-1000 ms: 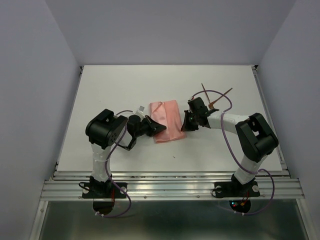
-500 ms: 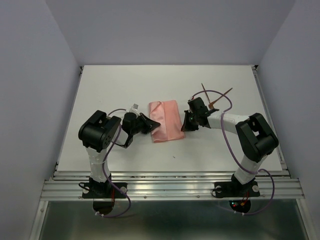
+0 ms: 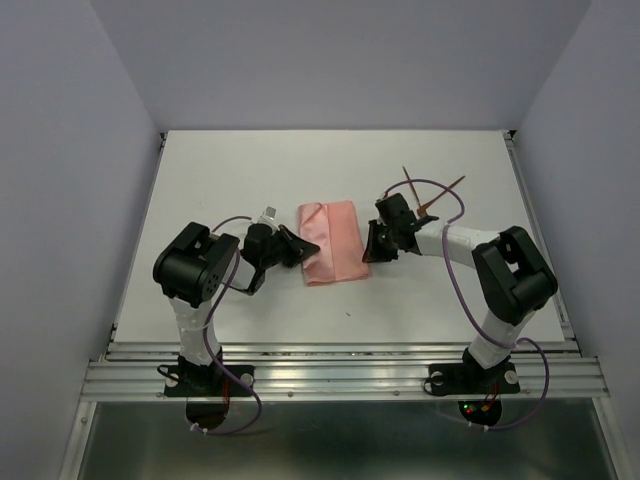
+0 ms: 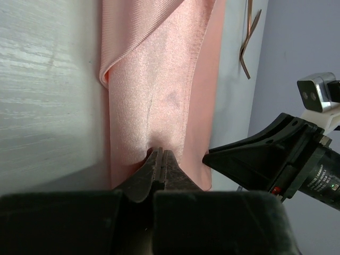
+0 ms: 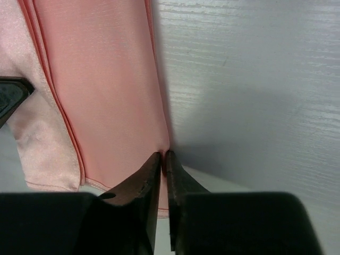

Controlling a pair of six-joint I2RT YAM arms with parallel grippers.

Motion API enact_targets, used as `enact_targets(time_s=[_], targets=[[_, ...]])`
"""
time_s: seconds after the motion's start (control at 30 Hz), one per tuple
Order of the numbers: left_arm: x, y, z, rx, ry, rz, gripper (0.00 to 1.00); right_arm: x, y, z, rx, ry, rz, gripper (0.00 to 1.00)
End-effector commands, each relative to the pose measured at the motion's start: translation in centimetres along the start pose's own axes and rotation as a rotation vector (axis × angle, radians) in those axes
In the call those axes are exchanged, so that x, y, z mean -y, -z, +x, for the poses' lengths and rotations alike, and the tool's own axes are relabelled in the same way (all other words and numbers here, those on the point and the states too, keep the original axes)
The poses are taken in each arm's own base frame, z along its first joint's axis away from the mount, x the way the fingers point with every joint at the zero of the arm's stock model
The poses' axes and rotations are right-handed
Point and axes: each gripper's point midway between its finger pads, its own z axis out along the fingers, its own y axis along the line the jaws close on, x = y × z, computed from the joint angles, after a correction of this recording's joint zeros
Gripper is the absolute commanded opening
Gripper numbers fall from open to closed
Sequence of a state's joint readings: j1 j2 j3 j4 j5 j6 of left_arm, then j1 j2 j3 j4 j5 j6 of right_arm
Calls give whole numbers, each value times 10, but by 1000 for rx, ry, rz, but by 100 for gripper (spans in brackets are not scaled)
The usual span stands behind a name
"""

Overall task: Fold the napkin into a case and place the utensils inside
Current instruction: Smooth out the 2/3-rectangle-folded napkin at the center of the board.

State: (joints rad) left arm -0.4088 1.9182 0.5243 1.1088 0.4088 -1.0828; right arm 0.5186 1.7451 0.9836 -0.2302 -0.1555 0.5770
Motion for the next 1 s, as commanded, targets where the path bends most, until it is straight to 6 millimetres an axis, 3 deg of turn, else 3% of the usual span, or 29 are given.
enact_targets(time_s=[0.0,0.13,0.27,0.53,0.83,0.97], targets=[[48,5,-18,26,-94,82,0,-20,29,-39,114,42,5,27],[64,11,-26,16,-165,43,0,-34,41,-60,159,57,-9,31],[66,23,-18,-30,-206,-1,0,-41,42,-62,152,51,-35,30],[21,50,27,-196,-217,-129,0,-34,35,-44,118,25,-45,26],[-17,58,52,-261,-178,-216,0,-32,35,-43,120,21,-40,25],[-27,57,52,-254,-173,-249,0,-31,34,-42,115,19,-40,25]])
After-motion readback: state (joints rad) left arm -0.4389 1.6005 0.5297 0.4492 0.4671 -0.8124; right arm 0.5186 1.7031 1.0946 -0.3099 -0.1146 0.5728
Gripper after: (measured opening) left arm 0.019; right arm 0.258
